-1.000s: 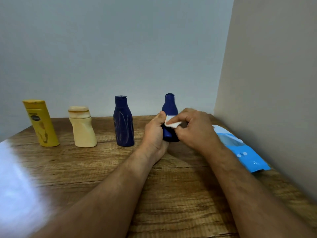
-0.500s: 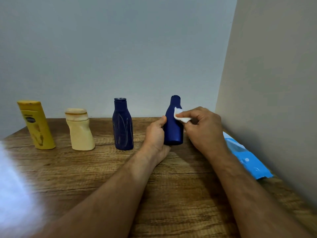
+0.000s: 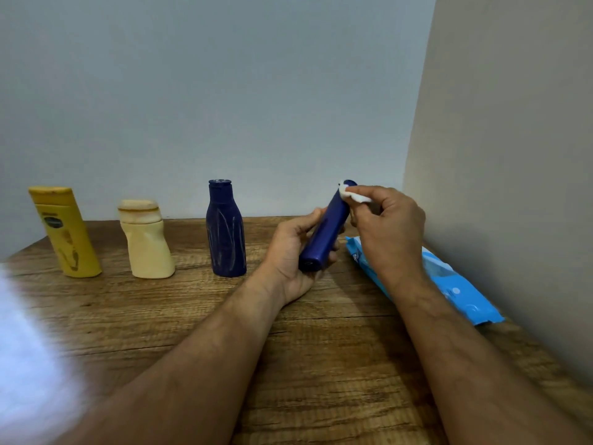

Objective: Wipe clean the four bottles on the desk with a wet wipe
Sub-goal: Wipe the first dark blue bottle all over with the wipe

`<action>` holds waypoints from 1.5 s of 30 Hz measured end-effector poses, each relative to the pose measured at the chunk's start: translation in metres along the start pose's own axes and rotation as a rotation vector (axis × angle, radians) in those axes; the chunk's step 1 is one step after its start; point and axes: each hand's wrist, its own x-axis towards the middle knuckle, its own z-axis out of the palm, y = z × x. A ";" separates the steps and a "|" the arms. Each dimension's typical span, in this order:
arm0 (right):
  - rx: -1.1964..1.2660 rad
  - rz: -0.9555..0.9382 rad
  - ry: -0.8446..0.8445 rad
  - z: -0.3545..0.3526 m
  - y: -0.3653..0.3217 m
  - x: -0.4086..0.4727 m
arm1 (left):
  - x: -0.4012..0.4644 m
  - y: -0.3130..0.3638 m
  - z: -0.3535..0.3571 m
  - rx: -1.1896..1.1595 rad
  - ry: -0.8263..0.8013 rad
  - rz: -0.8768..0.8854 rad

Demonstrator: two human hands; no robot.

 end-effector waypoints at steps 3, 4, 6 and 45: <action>-0.028 0.018 -0.014 -0.002 -0.002 0.001 | -0.002 0.000 -0.004 0.050 0.003 0.017; -0.045 0.017 -0.051 -0.003 -0.003 0.000 | -0.002 0.000 -0.006 0.072 0.001 0.026; -0.054 -0.012 -0.155 -0.004 -0.006 -0.003 | -0.003 0.003 -0.008 0.085 -0.012 0.032; 0.243 0.047 0.114 0.003 -0.018 -0.009 | -0.007 -0.013 -0.004 1.208 0.215 0.937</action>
